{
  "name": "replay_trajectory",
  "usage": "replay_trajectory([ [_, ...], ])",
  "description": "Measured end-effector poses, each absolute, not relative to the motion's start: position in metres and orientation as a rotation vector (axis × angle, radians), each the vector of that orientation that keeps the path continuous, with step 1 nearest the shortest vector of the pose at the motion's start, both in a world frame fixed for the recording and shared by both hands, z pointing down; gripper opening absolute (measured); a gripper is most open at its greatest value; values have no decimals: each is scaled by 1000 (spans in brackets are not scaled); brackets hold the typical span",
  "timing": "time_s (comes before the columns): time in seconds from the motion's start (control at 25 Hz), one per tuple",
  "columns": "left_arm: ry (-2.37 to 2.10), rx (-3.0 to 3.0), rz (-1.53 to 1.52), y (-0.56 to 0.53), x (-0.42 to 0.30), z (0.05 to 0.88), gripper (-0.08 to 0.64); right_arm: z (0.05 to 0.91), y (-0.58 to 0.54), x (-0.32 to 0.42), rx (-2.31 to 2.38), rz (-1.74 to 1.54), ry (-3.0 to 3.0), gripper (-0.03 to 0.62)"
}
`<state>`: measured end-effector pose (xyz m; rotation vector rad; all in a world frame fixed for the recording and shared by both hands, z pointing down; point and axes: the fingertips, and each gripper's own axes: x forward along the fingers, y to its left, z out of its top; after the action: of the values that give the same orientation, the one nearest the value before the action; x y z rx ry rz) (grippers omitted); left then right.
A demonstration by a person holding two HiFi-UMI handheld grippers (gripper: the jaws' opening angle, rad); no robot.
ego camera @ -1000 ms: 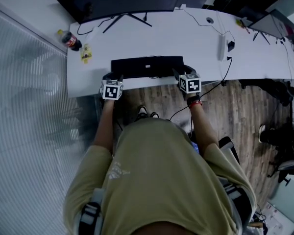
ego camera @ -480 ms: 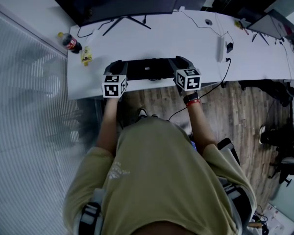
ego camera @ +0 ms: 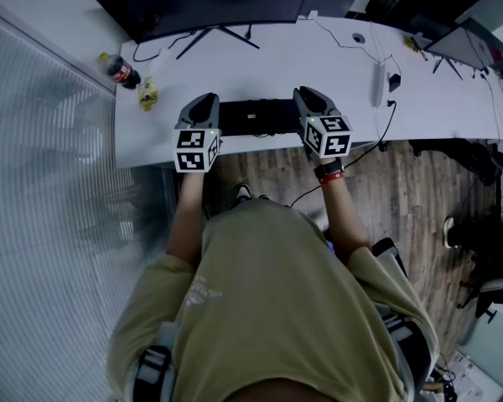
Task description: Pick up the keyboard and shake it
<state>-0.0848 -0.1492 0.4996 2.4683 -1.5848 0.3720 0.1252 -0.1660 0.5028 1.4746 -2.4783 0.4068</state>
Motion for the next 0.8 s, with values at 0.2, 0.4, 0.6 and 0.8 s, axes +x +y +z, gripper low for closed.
replay_trajectory([
  [0.2,-1622,2515,344,-147,-75,484,21,481,-162,124,1479,365,-2531,52],
  [0.4,-1609,2510,294,-142,-59,478,18,477,-158,135,1480,315,-2527,26],
  [0.6,-1600,2498,287,-139,-47,480,18,479,-154,144,1461,317,-2521,23],
  [0.8,-1596,2506,294,-129,-30,483,18,481,-144,160,1466,325,-2527,23],
])
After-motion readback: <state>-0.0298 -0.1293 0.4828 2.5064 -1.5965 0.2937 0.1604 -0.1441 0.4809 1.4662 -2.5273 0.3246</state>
